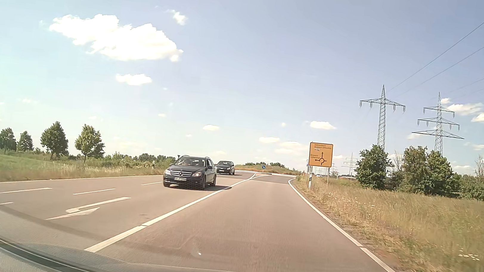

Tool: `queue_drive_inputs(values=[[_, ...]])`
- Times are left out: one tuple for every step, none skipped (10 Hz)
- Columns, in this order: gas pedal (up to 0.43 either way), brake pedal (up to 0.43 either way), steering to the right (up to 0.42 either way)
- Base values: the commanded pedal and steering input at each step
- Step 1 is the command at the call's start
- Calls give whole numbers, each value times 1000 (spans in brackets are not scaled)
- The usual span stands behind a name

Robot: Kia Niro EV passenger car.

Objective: Follow the waypoints while adhering to traffic rules and regulations

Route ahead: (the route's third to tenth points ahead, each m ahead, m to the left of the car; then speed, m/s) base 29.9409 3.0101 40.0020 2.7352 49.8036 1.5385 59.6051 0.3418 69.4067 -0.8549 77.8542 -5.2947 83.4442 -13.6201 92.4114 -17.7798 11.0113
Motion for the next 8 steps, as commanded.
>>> queue_drive_inputs(values=[[287, 30, 18], [287, 30, 16], [287, 30, 15], [287, 30, 13], [287, 30, 13], [280, 30, 12], [268, 30, 12], [240, 30, 12]])
